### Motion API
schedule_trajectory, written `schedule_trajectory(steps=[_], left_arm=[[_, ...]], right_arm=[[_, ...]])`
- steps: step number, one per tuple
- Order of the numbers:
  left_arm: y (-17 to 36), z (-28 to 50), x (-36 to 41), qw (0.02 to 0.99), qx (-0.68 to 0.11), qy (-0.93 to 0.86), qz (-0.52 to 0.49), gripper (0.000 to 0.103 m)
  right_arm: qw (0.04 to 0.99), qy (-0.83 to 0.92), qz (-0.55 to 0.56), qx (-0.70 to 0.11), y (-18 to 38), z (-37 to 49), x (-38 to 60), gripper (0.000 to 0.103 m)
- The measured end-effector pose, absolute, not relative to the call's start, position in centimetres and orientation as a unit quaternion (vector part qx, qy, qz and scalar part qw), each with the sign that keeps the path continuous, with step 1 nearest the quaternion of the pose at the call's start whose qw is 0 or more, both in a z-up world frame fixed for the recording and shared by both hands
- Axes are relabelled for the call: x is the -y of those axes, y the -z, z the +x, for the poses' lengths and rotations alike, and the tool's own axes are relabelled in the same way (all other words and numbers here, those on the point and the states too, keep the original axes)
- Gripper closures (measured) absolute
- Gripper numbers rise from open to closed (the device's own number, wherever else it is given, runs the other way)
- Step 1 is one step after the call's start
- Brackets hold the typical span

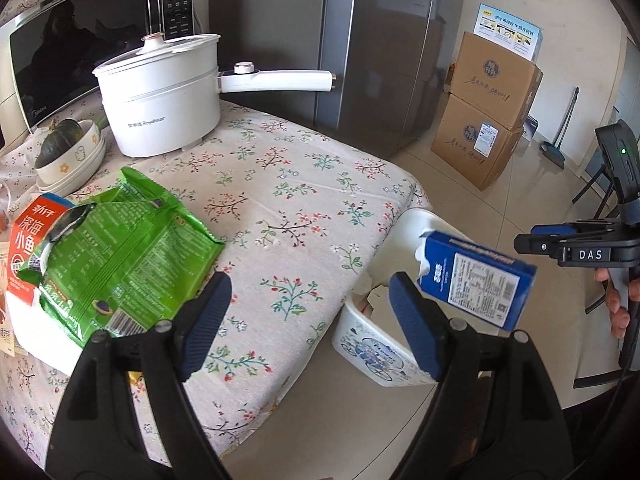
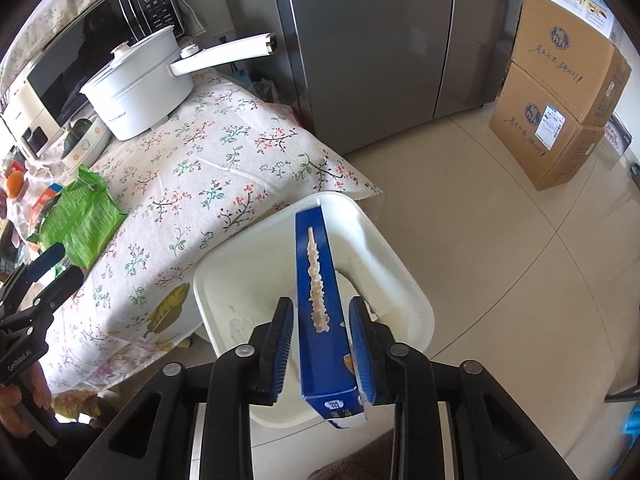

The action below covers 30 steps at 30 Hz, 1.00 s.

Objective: Collect trash
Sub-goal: 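Carry the box and cardboard over the bin and release both, then reach the right gripper to the green snack bag on the table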

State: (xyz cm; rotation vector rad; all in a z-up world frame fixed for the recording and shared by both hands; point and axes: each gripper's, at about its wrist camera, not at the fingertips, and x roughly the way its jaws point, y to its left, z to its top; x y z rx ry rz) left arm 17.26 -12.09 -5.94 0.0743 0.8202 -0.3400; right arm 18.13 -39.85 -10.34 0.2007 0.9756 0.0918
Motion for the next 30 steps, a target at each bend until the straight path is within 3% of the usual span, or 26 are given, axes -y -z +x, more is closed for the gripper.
schedule_trajectory(steps=[1, 2, 14, 20, 30], left_arm=[[5.8, 17.2, 11.4, 0.904, -0.396, 0.158, 0.035, 0.021], [5.6, 17.2, 10.6, 0.905, -0.395, 0.151, 0.034, 0.021], [4.3, 16.3, 2.2, 0.916, -0.394, 0.075, 0.014, 0.017], [4.1, 15.6, -1.5, 0.917, -0.397, 0.041, 0.011, 0.008], [5.0, 14.4, -6.9, 0.903, -0.429, -0.011, -0.001, 0.007]], right_arm=[[0.881, -0.042, 0.095, -0.461, 10.1, 18.1, 39.6, 0.032], [0.885, -0.043, 0.093, -0.454, 9.7, 18.2, 39.2, 0.029], [0.891, -0.074, 0.065, -0.443, 7.4, 19.4, 33.7, 0.026], [0.898, -0.078, 0.045, -0.431, 6.3, 19.9, 30.2, 0.02], [0.895, -0.133, 0.03, -0.424, 5.1, 21.0, 22.0, 0.013]])
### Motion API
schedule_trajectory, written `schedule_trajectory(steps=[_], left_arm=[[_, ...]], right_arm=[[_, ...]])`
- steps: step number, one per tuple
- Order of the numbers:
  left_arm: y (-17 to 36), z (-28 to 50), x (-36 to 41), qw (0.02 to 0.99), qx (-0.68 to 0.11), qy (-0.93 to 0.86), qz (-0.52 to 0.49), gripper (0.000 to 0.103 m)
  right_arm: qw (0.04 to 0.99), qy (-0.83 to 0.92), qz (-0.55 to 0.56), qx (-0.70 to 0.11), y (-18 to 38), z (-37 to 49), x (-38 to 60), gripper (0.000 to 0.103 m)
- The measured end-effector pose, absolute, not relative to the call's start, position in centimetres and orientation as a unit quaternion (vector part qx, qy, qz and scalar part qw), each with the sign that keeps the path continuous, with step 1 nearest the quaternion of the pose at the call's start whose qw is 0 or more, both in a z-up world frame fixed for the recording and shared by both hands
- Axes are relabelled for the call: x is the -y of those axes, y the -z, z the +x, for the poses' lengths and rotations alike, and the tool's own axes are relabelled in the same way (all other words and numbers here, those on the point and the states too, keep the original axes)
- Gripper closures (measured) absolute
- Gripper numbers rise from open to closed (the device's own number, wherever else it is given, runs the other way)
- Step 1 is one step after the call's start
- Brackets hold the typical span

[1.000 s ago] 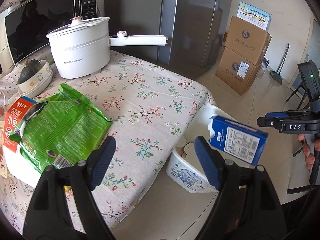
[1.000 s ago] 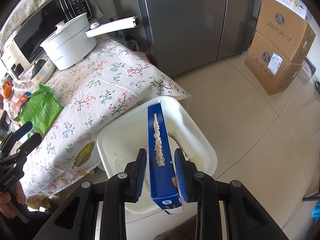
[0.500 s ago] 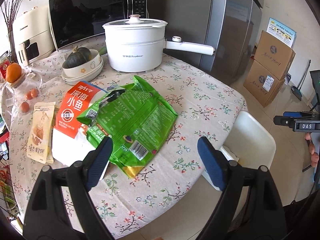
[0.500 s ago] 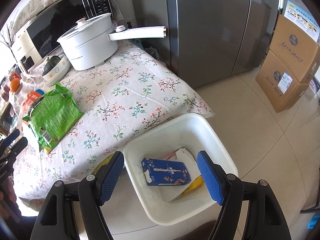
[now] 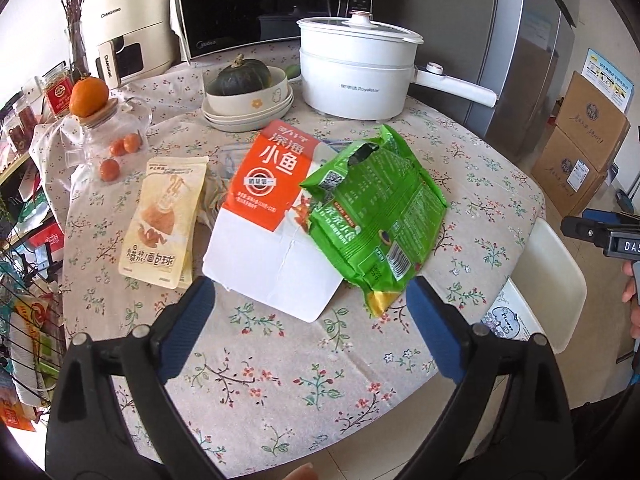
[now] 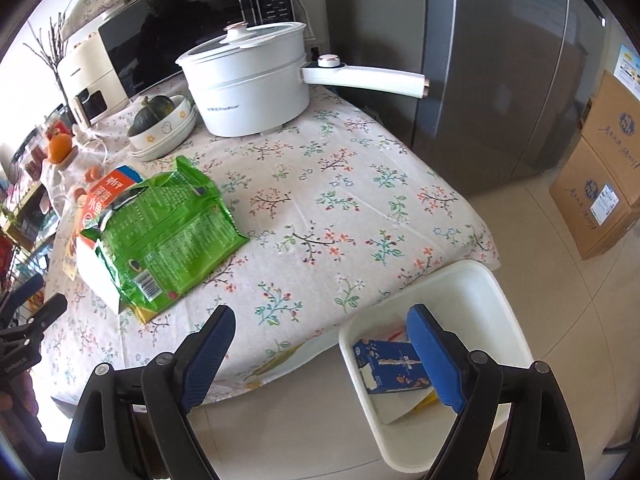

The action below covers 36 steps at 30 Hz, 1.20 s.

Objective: Collect trash
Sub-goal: 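Reach the right gripper to the green snack bag on the table, then grasp the green bag with the right gripper while the left grasps the fish snack bag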

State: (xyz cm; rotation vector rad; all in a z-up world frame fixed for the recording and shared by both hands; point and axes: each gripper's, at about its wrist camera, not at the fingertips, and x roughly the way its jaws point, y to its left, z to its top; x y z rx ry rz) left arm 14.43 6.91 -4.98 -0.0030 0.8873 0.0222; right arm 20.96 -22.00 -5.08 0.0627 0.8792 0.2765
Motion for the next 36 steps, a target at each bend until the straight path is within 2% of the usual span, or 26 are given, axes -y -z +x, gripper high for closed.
schedule_trajectory(steps=[15, 31, 34, 36], left_arm=[[6.2, 13.0, -12.9, 0.891, -0.452, -0.048, -0.011, 0.007], [7.0, 12.4, -16.7, 0.887, -0.458, -0.052, -0.012, 0.007], [6.9, 12.7, -16.8, 0.891, -0.453, -0.041, -0.007, 0.007], [6.9, 13.2, -16.8, 0.894, -0.447, -0.03, -0.004, 0.007]], right_arm=[[0.876, -0.205, -0.086, -0.427, 7.3, 20.8, 8.0, 0.012], [0.86, -0.223, -0.178, -0.423, 11.9, 22.3, -2.6, 0.013], [0.862, -0.212, -0.174, -0.427, 12.3, 22.9, -2.3, 0.017], [0.863, -0.207, -0.159, -0.432, 12.4, 23.5, -1.9, 0.031]])
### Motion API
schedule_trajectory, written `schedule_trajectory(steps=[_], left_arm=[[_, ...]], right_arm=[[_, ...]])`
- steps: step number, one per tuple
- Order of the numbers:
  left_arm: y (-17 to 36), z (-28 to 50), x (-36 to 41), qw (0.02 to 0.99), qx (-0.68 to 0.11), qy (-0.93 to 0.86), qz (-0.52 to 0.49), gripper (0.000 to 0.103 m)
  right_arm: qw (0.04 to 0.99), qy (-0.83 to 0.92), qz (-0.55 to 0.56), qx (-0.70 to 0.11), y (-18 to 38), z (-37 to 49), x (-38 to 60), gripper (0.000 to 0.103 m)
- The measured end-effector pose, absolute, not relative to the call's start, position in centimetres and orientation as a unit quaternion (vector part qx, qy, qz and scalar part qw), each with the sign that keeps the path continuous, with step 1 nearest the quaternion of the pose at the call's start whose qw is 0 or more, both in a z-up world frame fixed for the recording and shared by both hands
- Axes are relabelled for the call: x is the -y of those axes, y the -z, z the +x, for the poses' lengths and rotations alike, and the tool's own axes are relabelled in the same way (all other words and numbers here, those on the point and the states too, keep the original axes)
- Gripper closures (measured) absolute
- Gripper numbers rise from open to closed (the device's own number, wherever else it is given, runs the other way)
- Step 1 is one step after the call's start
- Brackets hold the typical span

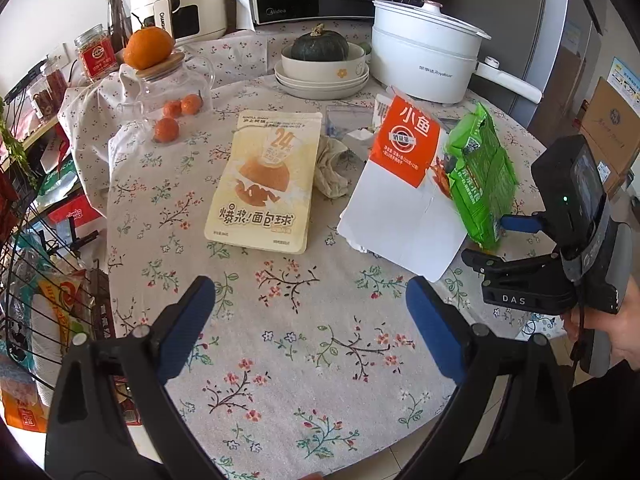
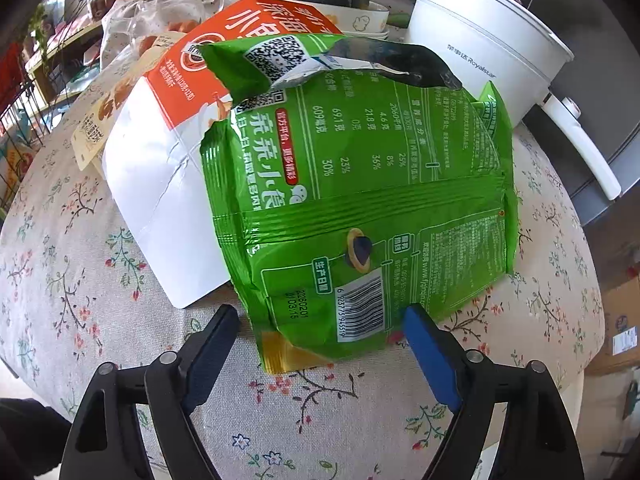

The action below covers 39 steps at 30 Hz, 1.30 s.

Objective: Collect trash
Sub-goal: 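Grasp the green bag with the right gripper while the left grasps the fish snack bag, then carry both bags over the white bin and open both grippers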

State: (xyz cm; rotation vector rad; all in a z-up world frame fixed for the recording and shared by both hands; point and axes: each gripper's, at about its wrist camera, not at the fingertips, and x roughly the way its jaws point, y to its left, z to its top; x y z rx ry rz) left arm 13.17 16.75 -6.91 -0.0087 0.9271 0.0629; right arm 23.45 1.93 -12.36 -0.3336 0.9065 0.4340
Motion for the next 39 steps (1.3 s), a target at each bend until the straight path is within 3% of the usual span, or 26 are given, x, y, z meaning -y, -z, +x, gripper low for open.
schedule_trajectory(steps=[4, 5, 8, 19, 23, 25, 27, 30, 39], left_arm=[[6.8, 14.5, -16.3, 0.902, -0.432, -0.004, -0.008, 0.007], [6.8, 14.8, -16.3, 0.903, -0.428, 0.002, -0.013, 0.007], [6.9, 16.1, -16.2, 0.906, -0.421, 0.019, -0.033, 0.008], [8.6, 20.8, -14.5, 0.898, -0.43, 0.053, -0.078, 0.022], [9.9, 21.6, -13.9, 0.881, -0.459, 0.062, -0.103, 0.045], [10.4, 21.5, -13.3, 0.875, -0.469, 0.061, -0.102, 0.061], [10.8, 21.3, -12.9, 0.868, -0.483, 0.062, -0.103, 0.085], [10.8, 20.7, -12.0, 0.866, -0.484, 0.067, -0.103, 0.093], [6.4, 18.6, -11.2, 0.889, -0.434, 0.087, -0.118, 0.101]], right_arm=[[0.857, -0.221, -0.113, -0.452, 12.2, 24.6, 0.2, 0.065], [0.855, -0.226, -0.103, -0.455, 12.1, 24.7, 0.7, 0.081], [0.853, -0.229, -0.073, -0.462, 11.5, 25.0, 2.8, 0.094], [0.861, -0.224, -0.042, -0.454, 9.1, 23.7, 9.3, 0.096], [0.864, -0.217, -0.032, -0.454, 8.7, 23.6, 12.2, 0.096], [0.865, -0.215, -0.03, -0.453, 8.8, 22.9, 13.1, 0.096], [0.866, -0.213, -0.03, -0.451, 8.6, 22.6, 13.7, 0.096], [0.868, -0.212, -0.027, -0.448, 8.3, 22.3, 14.5, 0.096], [0.882, -0.209, -0.002, -0.422, 6.1, 21.5, 15.8, 0.097]])
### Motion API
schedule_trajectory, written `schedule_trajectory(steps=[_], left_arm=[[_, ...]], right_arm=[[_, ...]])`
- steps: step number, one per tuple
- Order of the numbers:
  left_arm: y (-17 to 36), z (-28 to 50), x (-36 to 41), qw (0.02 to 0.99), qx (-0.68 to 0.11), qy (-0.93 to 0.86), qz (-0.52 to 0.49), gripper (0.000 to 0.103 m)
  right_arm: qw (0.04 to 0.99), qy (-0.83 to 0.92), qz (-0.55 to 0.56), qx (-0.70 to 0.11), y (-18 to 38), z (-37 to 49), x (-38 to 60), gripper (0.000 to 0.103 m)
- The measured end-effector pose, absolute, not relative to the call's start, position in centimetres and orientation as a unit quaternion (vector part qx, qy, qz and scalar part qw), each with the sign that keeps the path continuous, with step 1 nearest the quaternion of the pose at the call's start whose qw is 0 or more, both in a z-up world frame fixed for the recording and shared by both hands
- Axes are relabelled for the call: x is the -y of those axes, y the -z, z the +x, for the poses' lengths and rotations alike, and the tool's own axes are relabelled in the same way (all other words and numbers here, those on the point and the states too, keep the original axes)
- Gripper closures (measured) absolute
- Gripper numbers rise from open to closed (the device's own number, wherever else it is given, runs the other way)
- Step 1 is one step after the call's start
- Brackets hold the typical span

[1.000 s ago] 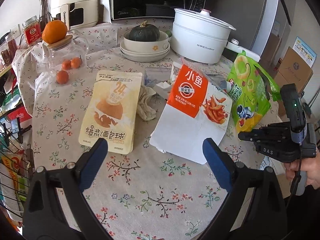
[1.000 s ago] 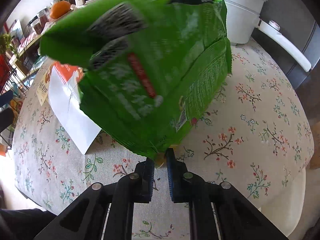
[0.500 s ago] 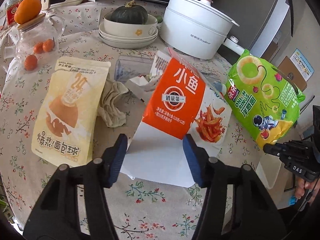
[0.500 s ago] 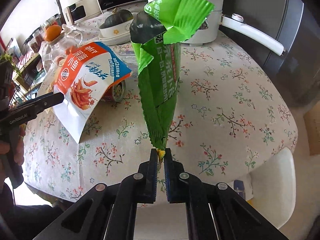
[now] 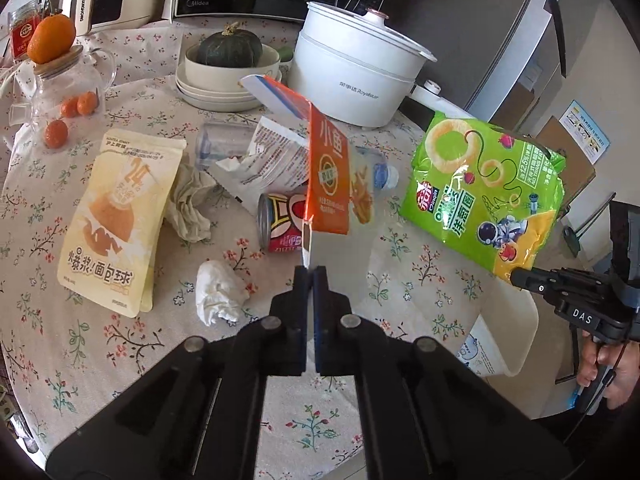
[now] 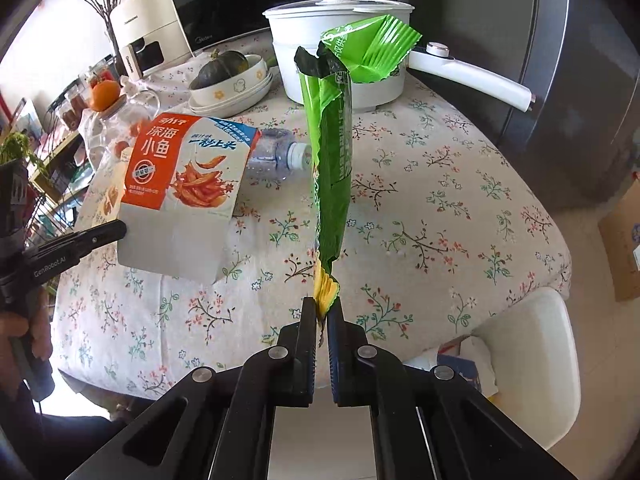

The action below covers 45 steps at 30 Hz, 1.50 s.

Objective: Collect trash
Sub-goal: 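Carry both bags over the white bin and open both grippers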

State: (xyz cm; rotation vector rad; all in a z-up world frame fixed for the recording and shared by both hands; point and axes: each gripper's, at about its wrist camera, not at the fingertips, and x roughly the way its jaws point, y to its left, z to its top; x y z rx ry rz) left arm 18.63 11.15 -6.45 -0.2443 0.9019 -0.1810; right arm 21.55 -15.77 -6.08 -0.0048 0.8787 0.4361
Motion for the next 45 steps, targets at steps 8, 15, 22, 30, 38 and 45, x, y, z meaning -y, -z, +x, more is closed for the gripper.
schedule_trajectory(steps=[8, 15, 22, 30, 38, 45], left_arm=[[3.1, 16.6, -10.7, 0.903, -0.394, 0.104, -0.133, 0.103], [1.1, 15.6, -8.9, 0.913, -0.366, 0.126, -0.126, 0.103], [-0.1, 15.1, -4.4, 0.915, -0.349, 0.174, -0.101, 0.103], [0.7, 15.6, 2.4, 0.9, -0.363, 0.234, -0.069, 0.103], [2.0, 15.1, 9.4, 0.881, -0.37, 0.291, -0.04, 0.103], [2.7, 14.9, 15.2, 0.871, -0.362, 0.332, -0.007, 0.103]], right_arm=[[0.896, -0.209, 0.025, -0.39, 3.7, 20.9, 17.2, 0.098], [0.906, -0.201, 0.06, -0.369, 2.1, 20.0, 20.3, 0.098], [0.914, -0.183, 0.084, -0.351, 1.2, 18.9, 24.3, 0.098], [0.921, -0.147, 0.107, -0.345, 1.6, 16.7, 30.5, 0.098], [0.923, -0.099, 0.123, -0.352, 3.5, 14.4, 36.9, 0.098], [0.911, -0.062, 0.137, -0.383, 6.7, 13.2, 41.3, 0.098]])
